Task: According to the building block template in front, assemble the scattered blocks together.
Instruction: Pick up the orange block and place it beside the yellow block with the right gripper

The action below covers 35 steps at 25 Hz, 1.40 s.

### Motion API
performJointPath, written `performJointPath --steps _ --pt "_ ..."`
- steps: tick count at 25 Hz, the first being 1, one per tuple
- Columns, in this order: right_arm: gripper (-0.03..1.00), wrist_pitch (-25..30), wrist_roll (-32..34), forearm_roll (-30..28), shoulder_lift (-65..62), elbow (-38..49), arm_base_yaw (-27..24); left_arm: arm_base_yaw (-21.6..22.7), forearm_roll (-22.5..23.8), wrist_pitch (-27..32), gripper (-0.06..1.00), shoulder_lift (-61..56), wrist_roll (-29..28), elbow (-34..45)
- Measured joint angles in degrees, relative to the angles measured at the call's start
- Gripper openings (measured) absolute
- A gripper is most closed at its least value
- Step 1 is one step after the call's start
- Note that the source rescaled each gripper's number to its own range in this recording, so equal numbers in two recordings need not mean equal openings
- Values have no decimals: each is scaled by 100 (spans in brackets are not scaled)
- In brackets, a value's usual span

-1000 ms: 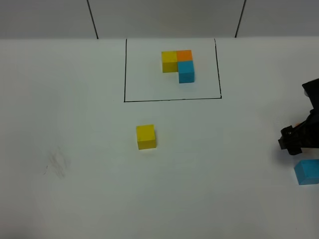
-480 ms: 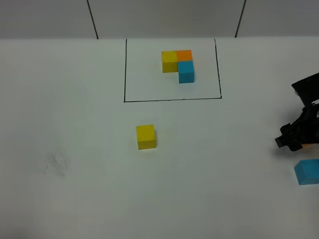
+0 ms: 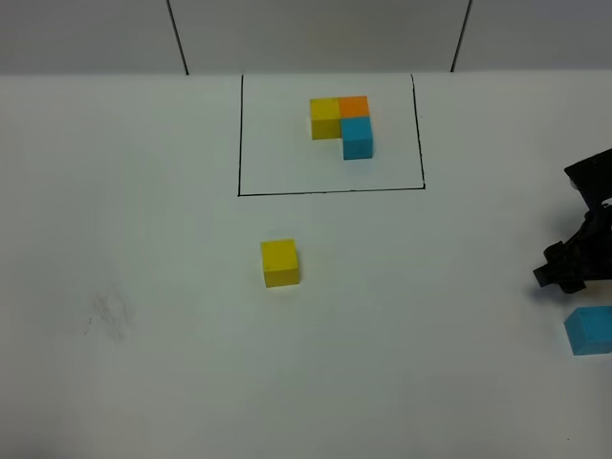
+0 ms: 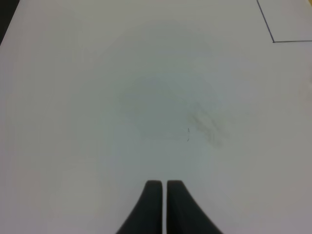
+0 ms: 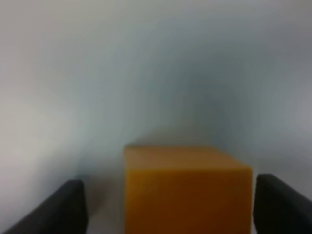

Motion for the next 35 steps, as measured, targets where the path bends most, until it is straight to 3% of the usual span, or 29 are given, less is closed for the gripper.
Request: performJointPath --steps 4,7,20,28,35 --pt "69 -130 0 5 57 -11 0 0 0 0 0 0 0 0" --pt "50 -171 0 9 110 -28 0 0 0 0 0 0 6 0" --pt "50 -74 0 16 63 -29 50 0 0 0 0 0 7 0" --pt "50 597 0 216 -983 -4 226 0 0 0 0 0 1 0" --pt "50 1496 -6 423 -2442 -4 441 0 0 0 0 0 1 0"
